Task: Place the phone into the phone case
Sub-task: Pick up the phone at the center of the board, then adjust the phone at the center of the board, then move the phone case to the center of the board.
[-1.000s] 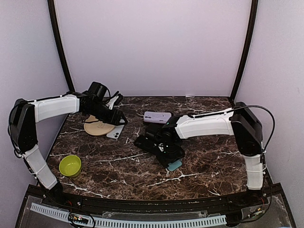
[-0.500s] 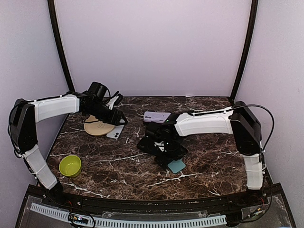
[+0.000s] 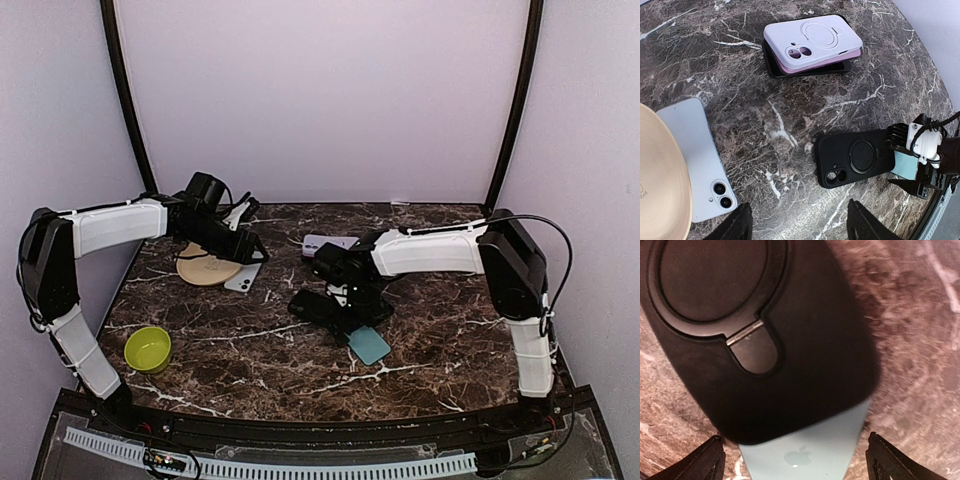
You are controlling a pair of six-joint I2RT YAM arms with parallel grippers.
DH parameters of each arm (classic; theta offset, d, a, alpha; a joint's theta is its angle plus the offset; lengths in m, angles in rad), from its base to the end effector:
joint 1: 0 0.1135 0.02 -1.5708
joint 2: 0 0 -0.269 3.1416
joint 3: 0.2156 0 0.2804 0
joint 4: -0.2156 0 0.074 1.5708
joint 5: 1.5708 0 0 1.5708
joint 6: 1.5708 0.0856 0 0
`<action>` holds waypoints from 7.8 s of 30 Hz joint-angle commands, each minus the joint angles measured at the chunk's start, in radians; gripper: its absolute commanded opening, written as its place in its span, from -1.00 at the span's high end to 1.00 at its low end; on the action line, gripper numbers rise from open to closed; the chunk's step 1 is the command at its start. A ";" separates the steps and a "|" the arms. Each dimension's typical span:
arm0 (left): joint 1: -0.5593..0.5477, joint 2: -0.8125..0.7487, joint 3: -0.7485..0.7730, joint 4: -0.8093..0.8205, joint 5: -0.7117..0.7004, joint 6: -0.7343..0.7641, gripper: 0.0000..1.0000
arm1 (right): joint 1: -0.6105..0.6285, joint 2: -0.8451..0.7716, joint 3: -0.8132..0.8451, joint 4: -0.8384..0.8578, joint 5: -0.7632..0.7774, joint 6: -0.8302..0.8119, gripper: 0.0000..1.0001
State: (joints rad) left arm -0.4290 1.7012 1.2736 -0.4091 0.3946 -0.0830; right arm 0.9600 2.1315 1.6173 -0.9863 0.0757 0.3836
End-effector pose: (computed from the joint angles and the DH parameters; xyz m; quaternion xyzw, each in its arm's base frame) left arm 0.3788 -0.2095 0.2076 0.2269 0.8895 -0.2661 0.2941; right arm 0.2589 0.3586 0.0999 -0.2826 0.9579 -0.0077 0.0510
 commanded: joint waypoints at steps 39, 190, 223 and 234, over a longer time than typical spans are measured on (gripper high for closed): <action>0.006 -0.030 -0.011 -0.012 0.030 0.008 -0.33 | -0.007 -0.188 -0.153 0.140 -0.277 -0.113 0.12; -0.475 -0.553 -0.353 0.356 0.158 0.605 1.00 | 0.146 -0.586 -0.187 0.383 -0.363 -0.439 -0.02; -0.224 -0.329 -0.203 0.146 -0.094 0.099 -0.57 | -0.123 -0.700 -0.503 0.586 -0.198 -0.139 1.00; -0.099 0.210 0.173 -0.273 -0.037 0.521 -0.31 | -0.157 -0.765 -0.619 0.640 -0.301 -0.217 1.00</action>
State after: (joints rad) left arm -0.5148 1.8515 1.4490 -0.5220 0.3462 0.2379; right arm 0.8173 1.4036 1.0191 -0.4366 -0.1684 0.2035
